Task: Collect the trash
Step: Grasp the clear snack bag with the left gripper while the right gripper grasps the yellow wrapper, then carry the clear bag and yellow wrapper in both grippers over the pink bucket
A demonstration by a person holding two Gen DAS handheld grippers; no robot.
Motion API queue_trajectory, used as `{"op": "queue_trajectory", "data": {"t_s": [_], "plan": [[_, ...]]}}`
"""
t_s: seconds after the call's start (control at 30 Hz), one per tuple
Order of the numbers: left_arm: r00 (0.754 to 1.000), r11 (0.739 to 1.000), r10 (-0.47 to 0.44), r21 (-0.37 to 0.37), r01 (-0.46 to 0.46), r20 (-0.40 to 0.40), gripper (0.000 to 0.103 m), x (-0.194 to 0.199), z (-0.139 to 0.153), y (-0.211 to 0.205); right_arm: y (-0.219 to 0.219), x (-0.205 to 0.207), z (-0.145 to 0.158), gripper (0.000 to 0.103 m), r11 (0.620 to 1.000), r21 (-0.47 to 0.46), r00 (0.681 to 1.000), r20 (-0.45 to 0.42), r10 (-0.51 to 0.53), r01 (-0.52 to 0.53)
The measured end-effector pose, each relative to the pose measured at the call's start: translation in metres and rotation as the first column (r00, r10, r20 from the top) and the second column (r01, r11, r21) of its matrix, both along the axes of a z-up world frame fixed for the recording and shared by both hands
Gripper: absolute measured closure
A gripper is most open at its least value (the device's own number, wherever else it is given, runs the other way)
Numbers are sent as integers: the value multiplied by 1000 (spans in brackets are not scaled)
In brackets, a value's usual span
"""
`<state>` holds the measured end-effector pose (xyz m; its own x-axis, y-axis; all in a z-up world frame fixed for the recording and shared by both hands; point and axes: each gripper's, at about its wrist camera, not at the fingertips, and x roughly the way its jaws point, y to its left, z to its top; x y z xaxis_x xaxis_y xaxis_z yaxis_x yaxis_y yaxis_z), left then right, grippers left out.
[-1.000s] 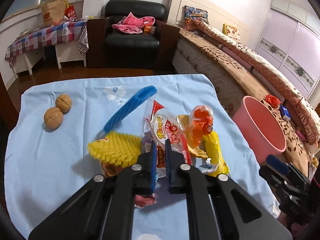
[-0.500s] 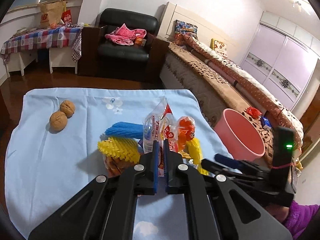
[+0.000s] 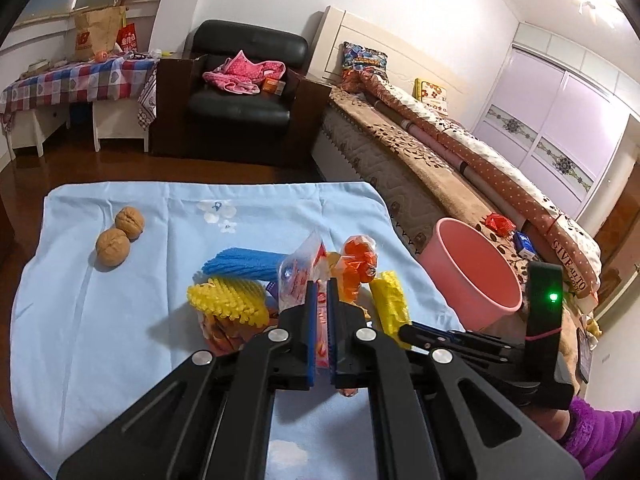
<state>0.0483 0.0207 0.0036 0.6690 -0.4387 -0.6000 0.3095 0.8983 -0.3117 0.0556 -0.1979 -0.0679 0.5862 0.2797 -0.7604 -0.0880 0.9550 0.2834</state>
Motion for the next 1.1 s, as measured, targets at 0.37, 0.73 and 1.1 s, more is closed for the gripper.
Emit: {"op": "queue_trajectory", "data": {"t_s": [0.37,0.73,1.1], "plan": [[999,999,38,15,-38,-14,100,0,8,11,-20,-27,26,98,999,30,996,84,-21,19],[997,998,47,40,-44,-65,58,0,-15,7,-18,-36,27,98,999,32,996,91,-11,8],[995,988,74,140,-64,-63,89,4,-41,-10,-16,-35,26,98,999,33,996,87,-1,-2]]}}
